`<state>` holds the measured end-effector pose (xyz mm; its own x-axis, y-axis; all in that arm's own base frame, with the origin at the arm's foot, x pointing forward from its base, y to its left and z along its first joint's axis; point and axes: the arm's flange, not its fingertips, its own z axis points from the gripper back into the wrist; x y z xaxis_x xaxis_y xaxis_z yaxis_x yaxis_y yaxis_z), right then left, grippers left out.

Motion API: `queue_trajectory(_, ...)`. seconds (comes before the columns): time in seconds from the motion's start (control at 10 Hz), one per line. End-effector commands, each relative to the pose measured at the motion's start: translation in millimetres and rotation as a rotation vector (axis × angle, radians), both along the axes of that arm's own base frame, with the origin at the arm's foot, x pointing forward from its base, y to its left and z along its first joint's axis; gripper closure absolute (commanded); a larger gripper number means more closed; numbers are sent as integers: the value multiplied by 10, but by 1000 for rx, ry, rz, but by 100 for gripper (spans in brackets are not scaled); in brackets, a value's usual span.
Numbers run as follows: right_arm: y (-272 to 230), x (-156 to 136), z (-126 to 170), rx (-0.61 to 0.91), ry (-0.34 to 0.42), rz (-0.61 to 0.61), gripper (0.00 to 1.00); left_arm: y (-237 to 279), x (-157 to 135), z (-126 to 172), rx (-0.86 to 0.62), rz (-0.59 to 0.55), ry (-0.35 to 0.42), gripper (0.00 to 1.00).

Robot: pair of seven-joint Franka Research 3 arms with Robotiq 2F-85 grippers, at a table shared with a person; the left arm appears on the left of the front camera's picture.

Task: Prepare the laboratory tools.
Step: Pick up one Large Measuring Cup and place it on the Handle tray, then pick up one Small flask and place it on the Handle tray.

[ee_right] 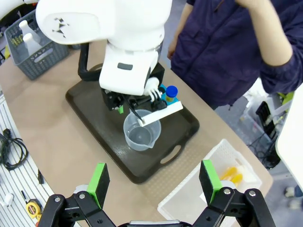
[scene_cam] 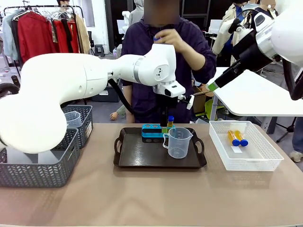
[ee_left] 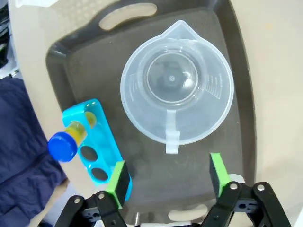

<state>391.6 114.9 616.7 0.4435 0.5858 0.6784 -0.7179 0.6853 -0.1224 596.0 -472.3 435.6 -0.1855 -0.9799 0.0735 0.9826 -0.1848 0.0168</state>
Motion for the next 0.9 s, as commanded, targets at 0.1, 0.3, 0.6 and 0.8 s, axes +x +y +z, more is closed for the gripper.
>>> queue_trajectory(0.1, -7, 5, 2, 9, 1, 9, 0, 183, -177, 207, -28, 49, 8, 0)
queue_trajectory(0.3, -7, 5, 2, 9, 1, 9, 0, 249, -253, 298, -38, 57, 16, 0)
queue_trajectory(0.6, -7, 5, 2, 9, 1, 9, 0, 544, -401, 623, -68, 135, -17, 0)
queue_trajectory(0.8, -7, 5, 2, 9, 1, 9, 0, 830, -453, 848, -64, 194, -22, 0)
